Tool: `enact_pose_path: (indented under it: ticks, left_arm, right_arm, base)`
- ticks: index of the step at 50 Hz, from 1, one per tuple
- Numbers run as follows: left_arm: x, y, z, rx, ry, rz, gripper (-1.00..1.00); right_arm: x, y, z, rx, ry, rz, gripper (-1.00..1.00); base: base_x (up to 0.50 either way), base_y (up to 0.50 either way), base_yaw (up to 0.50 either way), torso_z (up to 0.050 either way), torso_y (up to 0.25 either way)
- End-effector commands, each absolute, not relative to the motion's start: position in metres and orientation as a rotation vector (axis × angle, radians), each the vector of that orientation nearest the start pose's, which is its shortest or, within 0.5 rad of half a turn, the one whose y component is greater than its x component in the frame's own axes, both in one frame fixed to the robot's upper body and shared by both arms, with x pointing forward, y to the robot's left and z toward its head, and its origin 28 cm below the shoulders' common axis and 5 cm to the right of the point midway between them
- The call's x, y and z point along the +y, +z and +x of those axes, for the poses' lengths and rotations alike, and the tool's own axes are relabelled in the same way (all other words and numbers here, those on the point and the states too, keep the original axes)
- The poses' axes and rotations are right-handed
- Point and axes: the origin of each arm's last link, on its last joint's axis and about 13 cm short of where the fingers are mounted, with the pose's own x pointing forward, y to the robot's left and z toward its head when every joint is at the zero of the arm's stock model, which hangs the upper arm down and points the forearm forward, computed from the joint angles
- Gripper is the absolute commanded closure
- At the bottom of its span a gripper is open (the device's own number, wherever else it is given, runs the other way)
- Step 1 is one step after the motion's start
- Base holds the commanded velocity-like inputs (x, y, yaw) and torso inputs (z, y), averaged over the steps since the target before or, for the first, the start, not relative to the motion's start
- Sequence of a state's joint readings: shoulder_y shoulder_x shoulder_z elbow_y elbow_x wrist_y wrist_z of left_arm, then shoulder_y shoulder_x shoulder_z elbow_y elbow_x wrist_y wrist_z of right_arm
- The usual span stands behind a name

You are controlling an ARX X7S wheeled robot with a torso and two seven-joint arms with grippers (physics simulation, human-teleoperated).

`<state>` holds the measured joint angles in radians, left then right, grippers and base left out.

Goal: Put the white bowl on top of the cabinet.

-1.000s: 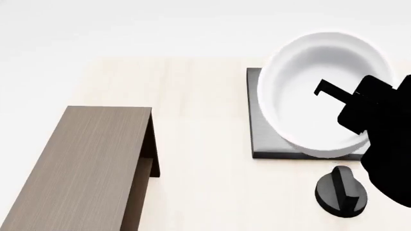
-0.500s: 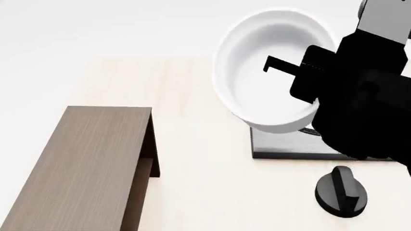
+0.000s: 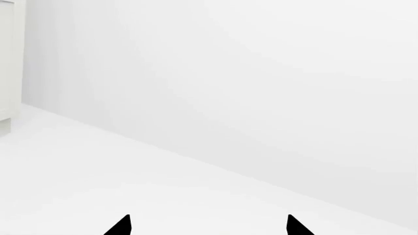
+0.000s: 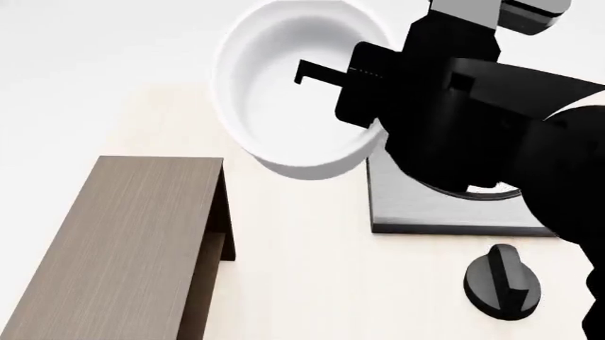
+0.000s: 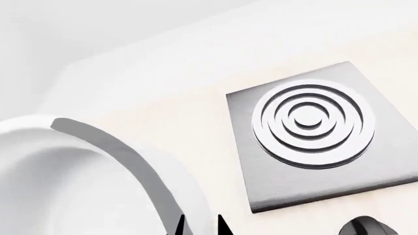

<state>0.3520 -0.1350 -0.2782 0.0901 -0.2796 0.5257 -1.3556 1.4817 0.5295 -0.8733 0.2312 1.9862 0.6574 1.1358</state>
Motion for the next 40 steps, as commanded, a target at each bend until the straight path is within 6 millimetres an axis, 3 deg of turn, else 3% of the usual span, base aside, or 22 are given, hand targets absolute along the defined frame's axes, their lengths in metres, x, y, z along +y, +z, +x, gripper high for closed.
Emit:
enact_pose_path:
  ticks: [1,40]
  left_arm:
    - [0.296,0.021,0.120,-0.270,1.630,-0.234,-1.00]
    - [0.296,0.020,0.120,-0.268,1.632,-0.244,-1.00]
  right_arm:
    - [-0.067,0.342,0.322,0.432,0.077,0.331,1.00]
    - [-0.025,0.345,0.327,0.546,0.377,0.454,1.00]
  base:
    - [0.00,0.00,0.00,0.000,0.000]
    - [0.00,0.00,0.00,0.000,0.001]
